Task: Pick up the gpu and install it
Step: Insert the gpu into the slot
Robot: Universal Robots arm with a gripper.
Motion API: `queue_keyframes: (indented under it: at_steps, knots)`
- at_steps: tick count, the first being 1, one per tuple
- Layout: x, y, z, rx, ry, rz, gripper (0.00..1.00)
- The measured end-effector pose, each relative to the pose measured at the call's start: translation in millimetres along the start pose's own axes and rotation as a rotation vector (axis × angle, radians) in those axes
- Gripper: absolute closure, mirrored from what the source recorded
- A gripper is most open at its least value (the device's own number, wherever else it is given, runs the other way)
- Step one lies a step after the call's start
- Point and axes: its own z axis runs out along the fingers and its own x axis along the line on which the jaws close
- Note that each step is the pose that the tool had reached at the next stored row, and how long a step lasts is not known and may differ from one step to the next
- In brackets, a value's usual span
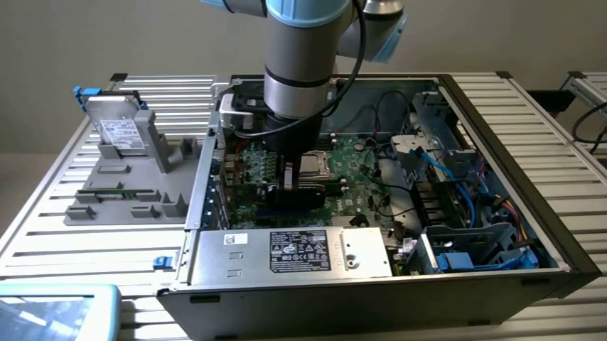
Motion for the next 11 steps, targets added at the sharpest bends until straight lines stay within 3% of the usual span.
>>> queue_keyframes:
  at_steps: [11]
  knots:
    - [-0.2, 0.0, 0.4, 0.0000, 0.0006, 0.000, 0.72]
